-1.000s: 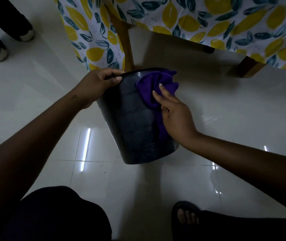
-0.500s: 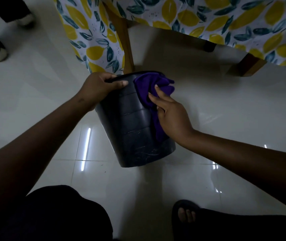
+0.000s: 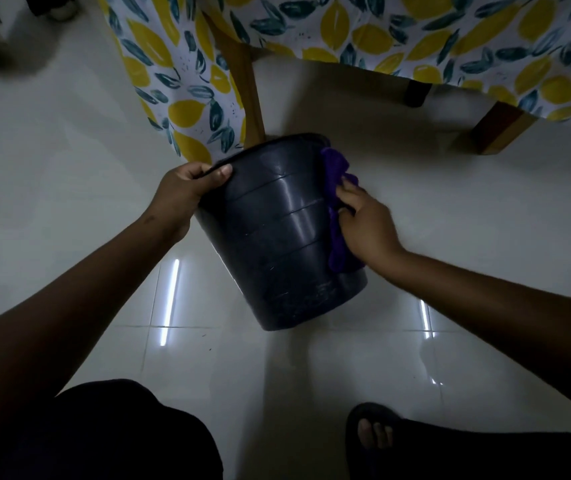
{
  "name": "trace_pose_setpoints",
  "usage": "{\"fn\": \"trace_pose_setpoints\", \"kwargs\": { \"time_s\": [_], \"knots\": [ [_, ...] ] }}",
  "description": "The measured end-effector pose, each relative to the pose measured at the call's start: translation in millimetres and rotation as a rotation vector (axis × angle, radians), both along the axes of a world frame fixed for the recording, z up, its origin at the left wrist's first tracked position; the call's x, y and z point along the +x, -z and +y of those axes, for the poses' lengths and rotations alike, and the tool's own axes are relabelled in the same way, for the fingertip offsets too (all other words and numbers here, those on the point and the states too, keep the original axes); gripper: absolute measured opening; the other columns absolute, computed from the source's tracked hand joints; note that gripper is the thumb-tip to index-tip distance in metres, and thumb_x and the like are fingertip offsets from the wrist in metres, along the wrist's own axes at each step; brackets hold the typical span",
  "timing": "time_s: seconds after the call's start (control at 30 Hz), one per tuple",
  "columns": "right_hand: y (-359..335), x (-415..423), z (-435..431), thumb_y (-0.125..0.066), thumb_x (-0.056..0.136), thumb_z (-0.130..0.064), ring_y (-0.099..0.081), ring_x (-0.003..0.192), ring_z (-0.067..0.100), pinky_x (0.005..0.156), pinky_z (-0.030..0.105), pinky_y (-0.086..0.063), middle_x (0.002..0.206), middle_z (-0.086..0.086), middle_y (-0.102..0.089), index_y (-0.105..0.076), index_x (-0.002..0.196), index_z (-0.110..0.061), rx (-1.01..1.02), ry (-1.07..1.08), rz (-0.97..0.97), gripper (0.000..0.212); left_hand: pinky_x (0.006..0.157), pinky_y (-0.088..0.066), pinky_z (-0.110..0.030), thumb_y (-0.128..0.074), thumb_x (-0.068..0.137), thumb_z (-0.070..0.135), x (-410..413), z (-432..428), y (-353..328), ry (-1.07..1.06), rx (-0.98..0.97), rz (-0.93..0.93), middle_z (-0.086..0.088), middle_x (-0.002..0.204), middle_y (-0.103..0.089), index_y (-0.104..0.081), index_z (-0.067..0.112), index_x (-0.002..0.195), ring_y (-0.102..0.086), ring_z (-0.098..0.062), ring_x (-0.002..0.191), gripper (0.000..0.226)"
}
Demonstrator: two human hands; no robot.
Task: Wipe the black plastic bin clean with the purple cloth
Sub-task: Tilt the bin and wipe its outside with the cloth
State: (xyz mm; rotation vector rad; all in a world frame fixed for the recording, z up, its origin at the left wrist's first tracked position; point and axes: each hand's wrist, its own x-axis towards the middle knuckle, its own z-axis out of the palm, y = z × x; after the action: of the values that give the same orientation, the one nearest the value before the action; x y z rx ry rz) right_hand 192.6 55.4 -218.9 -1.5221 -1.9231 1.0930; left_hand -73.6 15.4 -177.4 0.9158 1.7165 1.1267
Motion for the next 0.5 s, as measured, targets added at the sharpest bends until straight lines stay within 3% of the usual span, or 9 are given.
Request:
{"fn": "trace_pose_setpoints", "kwargs": {
  "time_s": [0.17, 0.27, 0.37, 0.43, 0.5],
  "knots": [
    [-4.2, -20.7, -37.0, -0.043, 0.090, 0.000, -0.034, 0.137, 0.029, 0.112, 0.037, -0.032, 0.149, 0.000, -0.037, -0.050, 0.132, -0.025, 0.261, -0.208, -0.030, 0.049, 0.049, -0.042, -0.014, -0.067, 0.089, 0.029, -6.2, -0.3, 4.0, 0.006, 0.001, 0.016, 0.013, 0.060, -0.065, -0.065, 0.020, 0.073, -0.057, 0.000, 0.055, 0.018],
    [0.2, -16.3, -21.7, -0.043, 0.091, 0.000, -0.036, 0.136, 0.025, 0.113, 0.032, -0.029, 0.148, -0.001, -0.038, -0.049, 0.133, -0.025, 0.281, -0.211, -0.026, 0.049, 0.048, -0.039, -0.019, -0.069, 0.088, 0.033, -10.8, 1.0, 3.7, 0.010, -0.009, 0.014, 0.009, 0.063, -0.065, -0.065, 0.020, 0.074, -0.056, -0.007, 0.057, 0.019],
    [12.2, -6.9, 8.0, -0.041, 0.091, -0.003, -0.038, 0.135, 0.017, 0.112, 0.020, -0.021, 0.148, -0.001, -0.039, -0.048, 0.134, -0.026, 0.040, -0.078, -0.072, 0.050, 0.048, -0.040, -0.017, -0.067, 0.089, 0.028, -11.9, -0.3, 4.7, 0.005, 0.000, -0.013, 0.010, 0.060, -0.062, -0.060, 0.017, 0.073, -0.055, -0.005, 0.054, 0.021],
    [14.2, -1.0, 18.5, -0.042, 0.090, -0.008, -0.042, 0.132, 0.020, 0.114, 0.026, -0.026, 0.145, -0.001, -0.044, -0.052, 0.132, -0.024, -0.178, 0.014, -0.059, 0.046, 0.048, -0.042, -0.014, -0.065, 0.091, 0.022, -10.4, -2.1, 5.6, -0.003, 0.020, -0.031, 0.012, 0.058, -0.063, -0.060, 0.015, 0.074, -0.056, -0.002, 0.053, 0.020],
    [11.8, 1.2, 11.9, -0.042, 0.091, -0.008, -0.044, 0.130, 0.021, 0.112, 0.025, -0.027, 0.145, 0.000, -0.045, -0.052, 0.131, -0.022, -0.233, 0.052, -0.057, 0.043, 0.049, -0.043, -0.013, -0.065, 0.091, 0.020, -8.8, -2.8, 6.8, -0.013, 0.033, -0.029, 0.013, 0.059, -0.065, -0.062, 0.014, 0.074, -0.057, -0.001, 0.055, 0.018]
  ]
}}
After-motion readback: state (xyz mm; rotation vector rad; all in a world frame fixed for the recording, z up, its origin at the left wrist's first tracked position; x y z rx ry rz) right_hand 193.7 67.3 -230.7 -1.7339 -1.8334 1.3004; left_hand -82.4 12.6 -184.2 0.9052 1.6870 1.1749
